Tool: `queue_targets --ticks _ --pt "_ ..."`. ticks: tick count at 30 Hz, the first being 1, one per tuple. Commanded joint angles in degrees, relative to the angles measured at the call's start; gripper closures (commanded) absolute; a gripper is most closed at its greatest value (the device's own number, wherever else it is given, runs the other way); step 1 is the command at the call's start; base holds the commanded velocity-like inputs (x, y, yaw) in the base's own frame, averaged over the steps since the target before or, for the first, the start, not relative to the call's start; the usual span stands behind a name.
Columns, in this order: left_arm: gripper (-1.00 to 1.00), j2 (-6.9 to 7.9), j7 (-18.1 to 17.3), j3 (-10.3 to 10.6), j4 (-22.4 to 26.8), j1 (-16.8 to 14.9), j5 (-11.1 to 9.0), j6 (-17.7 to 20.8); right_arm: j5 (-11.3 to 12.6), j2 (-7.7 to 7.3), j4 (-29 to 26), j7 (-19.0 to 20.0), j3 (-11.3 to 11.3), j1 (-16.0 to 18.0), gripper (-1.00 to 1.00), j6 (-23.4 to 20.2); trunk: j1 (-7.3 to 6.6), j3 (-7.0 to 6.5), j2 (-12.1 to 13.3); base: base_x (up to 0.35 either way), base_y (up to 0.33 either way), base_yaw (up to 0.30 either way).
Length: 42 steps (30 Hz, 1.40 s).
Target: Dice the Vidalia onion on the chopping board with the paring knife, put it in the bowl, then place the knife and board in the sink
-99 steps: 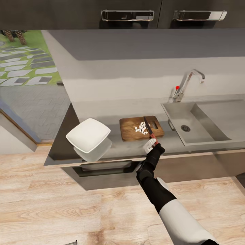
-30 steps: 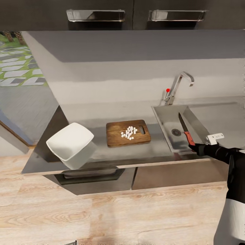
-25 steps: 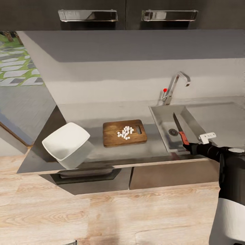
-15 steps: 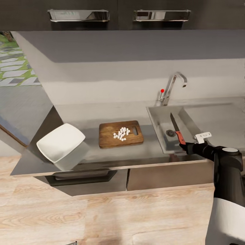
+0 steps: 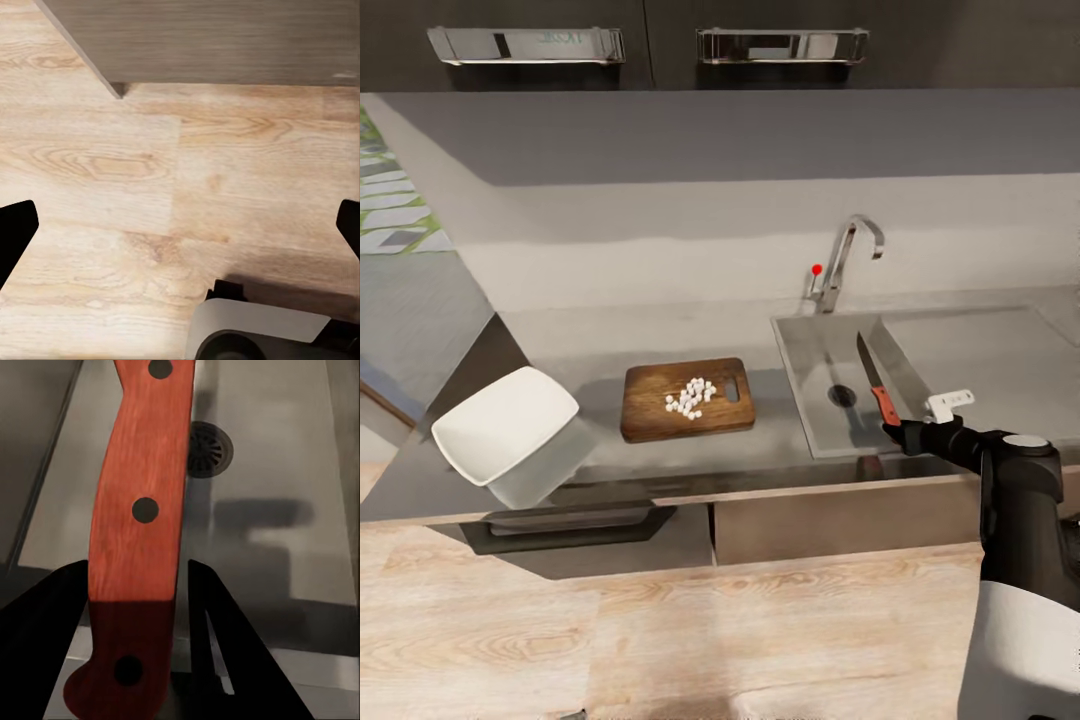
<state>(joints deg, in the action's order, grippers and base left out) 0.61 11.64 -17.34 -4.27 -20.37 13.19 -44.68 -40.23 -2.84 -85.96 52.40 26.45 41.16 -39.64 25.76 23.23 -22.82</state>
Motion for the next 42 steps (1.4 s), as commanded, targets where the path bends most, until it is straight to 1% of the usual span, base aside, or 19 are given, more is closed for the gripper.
queue_targets --ticks 1,6,14,19,21,24,30,35,42 --pt "-1.0 0.06 0.4 -0.3 -0.23 -0.1 0.61 -0.32 -0.45 0.06 -0.03 0.4 -0.13 0.06 1.0 -0.18 0.02 0.09 -0.1 -0.024 -0.003 0.0" --pt "-1.0 0.09 0.4 -0.28 -0.23 -0.1 0.61 -0.32 -0.46 0.11 0.0 0.17 -0.34 0.06 1.0 -0.18 0.02 0.09 -0.1 0.045 0.043 0.0" --pt "-1.0 0.09 0.4 -0.27 -0.23 -0.1 0.61 -0.32 -0.44 0.11 0.11 0.16 -0.78 0.06 1.0 -0.18 0.02 0.09 -0.1 0.237 0.189 0.0" --pt "-1.0 0.09 0.4 -0.27 -0.23 -0.1 0.61 -0.32 -0.43 0.11 1.3 0.08 -1.19 0.06 1.0 -0.19 0.02 0.09 -0.1 0.162 0.127 0.0" --pt "-1.0 0.09 0.4 -0.27 -0.24 -0.1 0.61 -0.32 -0.45 0.11 3.0 -0.98 -1.15 0.06 1.0 -0.14 0.02 0.09 -0.1 0.028 0.019 0.0" --pt "-1.0 0.09 0.4 -0.28 -0.28 -0.1 0.61 -0.32 -0.38 0.11 5.37 -4.23 -1.33 0.06 1.0 -0.04 0.02 0.09 -0.1 0.006 0.004 0.0" --pt "-1.0 0.09 0.4 -0.25 -0.29 -0.1 0.61 -0.32 -0.3 0.03 7.63 -7.36 -1.57 0.06 1.0 0.23 0.02 0.09 -0.1 0.0 0.0 0.0" --pt "-1.0 0.09 0.4 -0.27 -0.29 -0.1 0.61 -0.32 -0.29 0.02 7.76 -7.73 -1.64 0.06 1.0 0.26 0.02 0.09 -0.1 0.02 0.0 0.0" --pt "-1.0 0.01 0.4 -0.24 -0.29 -0.1 0.61 -0.32 -0.29 0.03 9.06 -7.89 -1.99 0.06 1.0 0.26 0.02 0.09 -0.1 0.217 0.0 0.0"
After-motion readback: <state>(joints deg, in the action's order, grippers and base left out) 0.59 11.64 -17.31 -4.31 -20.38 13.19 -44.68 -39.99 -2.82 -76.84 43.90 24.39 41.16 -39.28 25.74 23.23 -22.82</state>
